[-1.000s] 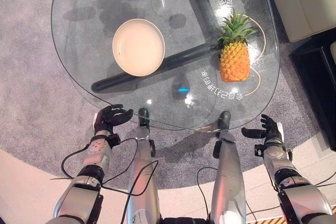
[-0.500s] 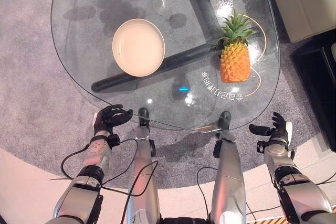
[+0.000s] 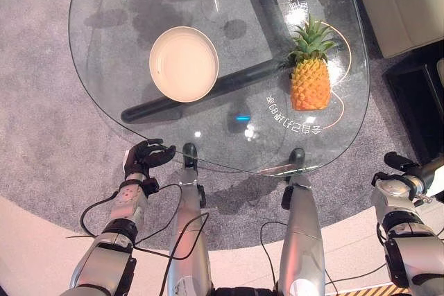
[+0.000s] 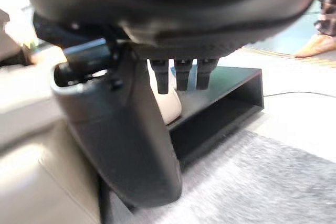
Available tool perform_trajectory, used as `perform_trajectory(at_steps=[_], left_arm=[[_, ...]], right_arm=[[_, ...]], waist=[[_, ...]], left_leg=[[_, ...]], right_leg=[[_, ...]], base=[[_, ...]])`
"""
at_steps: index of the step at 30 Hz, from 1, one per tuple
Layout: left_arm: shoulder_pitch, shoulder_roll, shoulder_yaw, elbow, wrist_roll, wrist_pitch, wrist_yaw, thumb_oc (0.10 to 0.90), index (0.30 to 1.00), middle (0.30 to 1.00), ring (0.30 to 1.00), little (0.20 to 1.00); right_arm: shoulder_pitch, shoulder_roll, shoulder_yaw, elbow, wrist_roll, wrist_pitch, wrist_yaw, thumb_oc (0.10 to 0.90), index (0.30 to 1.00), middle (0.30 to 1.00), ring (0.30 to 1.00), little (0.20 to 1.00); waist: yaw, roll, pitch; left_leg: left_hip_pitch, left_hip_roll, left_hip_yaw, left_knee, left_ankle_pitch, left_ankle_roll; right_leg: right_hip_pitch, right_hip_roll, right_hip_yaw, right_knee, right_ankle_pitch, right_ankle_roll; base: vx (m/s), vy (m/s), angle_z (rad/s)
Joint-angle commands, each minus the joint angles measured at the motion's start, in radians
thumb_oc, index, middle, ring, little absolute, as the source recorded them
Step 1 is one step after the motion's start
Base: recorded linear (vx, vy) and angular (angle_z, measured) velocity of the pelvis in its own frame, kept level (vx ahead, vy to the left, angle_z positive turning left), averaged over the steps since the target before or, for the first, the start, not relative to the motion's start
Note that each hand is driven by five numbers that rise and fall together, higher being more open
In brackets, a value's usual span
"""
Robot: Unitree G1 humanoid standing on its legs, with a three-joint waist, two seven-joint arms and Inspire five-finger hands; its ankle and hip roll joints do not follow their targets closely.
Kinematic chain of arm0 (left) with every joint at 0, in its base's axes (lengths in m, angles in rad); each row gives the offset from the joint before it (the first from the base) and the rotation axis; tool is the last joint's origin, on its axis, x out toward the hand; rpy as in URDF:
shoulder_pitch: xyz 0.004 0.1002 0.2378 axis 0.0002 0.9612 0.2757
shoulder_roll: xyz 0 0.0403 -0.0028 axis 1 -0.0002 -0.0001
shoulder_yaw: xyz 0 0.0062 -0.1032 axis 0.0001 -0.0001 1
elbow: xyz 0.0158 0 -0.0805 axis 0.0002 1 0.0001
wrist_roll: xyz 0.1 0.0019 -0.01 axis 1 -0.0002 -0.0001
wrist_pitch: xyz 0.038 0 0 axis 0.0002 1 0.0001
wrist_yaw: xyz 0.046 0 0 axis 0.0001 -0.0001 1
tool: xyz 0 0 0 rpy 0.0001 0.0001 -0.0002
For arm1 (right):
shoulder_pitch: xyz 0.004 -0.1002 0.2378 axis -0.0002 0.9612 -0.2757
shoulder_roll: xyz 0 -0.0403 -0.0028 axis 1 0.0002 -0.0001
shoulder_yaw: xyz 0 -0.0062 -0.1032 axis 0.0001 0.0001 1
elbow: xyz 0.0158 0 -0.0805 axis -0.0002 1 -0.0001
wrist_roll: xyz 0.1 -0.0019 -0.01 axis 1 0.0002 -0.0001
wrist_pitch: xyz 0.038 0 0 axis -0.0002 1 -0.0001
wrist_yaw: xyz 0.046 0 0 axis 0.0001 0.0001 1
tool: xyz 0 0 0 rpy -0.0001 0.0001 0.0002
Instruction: Pick up the fruit to the plate
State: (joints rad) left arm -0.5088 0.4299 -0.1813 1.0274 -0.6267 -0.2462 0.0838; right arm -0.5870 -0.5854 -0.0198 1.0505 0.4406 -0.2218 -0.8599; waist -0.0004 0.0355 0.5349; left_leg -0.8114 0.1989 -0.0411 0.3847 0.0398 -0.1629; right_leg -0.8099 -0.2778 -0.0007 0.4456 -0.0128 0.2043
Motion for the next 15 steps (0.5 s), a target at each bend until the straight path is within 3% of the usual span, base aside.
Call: perform_trajectory(at_steps=[1, 3, 7, 9, 15], left_arm=[[0.067, 0.041, -0.011, -0.010, 0.007, 0.010, 0.057, 0.800, 0.900, 0.900, 0.900, 0.900], [0.073, 0.039, -0.009, -0.019, 0.006, 0.012, 0.063, 0.800, 0.900, 0.900, 0.900, 0.900], [0.065, 0.042, -0.003, -0.003, -0.001, 0.008, 0.045, 0.800, 0.900, 0.900, 0.900, 0.900], [0.059, 0.039, -0.001, 0.009, -0.003, 0.000, 0.038, 0.800, 0.900, 0.900, 0.900, 0.900], [0.081, 0.018, 0.016, -0.013, 0.005, -0.004, 0.049, 0.800, 0.900, 0.900, 0.900, 0.900]], right_arm=[[0.050, -0.060, -0.047, -0.199, -0.029, -0.076, -0.209, 0.800, 0.900, 0.900, 0.900, 0.900], [0.053, -0.054, -0.041, -0.286, -0.048, -0.096, -0.233, 0.800, 0.900, 0.900, 0.900, 0.900], [0.024, -0.052, -0.015, -0.380, -0.098, -0.184, -0.164, 0.800, 0.900, 0.900, 0.900, 0.900], [0.012, -0.053, 0.002, -0.421, -0.121, -0.197, -0.150, 0.800, 0.900, 0.900, 0.900, 0.900], [0.043, -0.019, 0.060, -0.705, -0.270, -0.129, -0.106, 0.800, 0.900, 0.900, 0.900, 0.900]], waist=[[0.003, -0.031, -0.015], [-0.001, -0.032, -0.015], [-0.002, -0.030, -0.015], [-0.004, -0.029, -0.015], [-0.017, -0.028, -0.015]], left_leg=[[0.011, -0.002, 0.019, 0.034, -0.055, 0.052], [0.014, -0.005, 0.023, 0.025, -0.052, 0.052], [0.020, -0.007, 0.027, 0.014, -0.045, 0.051], [0.020, -0.007, 0.030, 0.010, -0.043, 0.050], [0.016, -0.009, 0.042, 0.007, -0.037, 0.052]], right_leg=[[-0.008, -0.030, -0.087, -0.015, 0.063, -0.019], [-0.006, -0.029, -0.087, -0.023, 0.065, -0.020], [0.000, -0.031, -0.089, -0.035, 0.066, -0.021], [-0.002, -0.033, -0.090, -0.037, 0.065, -0.022], [-0.013, -0.031, -0.080, -0.035, 0.062, -0.025]], base=[[-0.02, 0.039, -0.03], [-0.02, 0.040, -0.03], [-0.01, 0.009, 0.00], [-0.01, 0.016, 0.01], [-0.01, 0.029, 0.00]])
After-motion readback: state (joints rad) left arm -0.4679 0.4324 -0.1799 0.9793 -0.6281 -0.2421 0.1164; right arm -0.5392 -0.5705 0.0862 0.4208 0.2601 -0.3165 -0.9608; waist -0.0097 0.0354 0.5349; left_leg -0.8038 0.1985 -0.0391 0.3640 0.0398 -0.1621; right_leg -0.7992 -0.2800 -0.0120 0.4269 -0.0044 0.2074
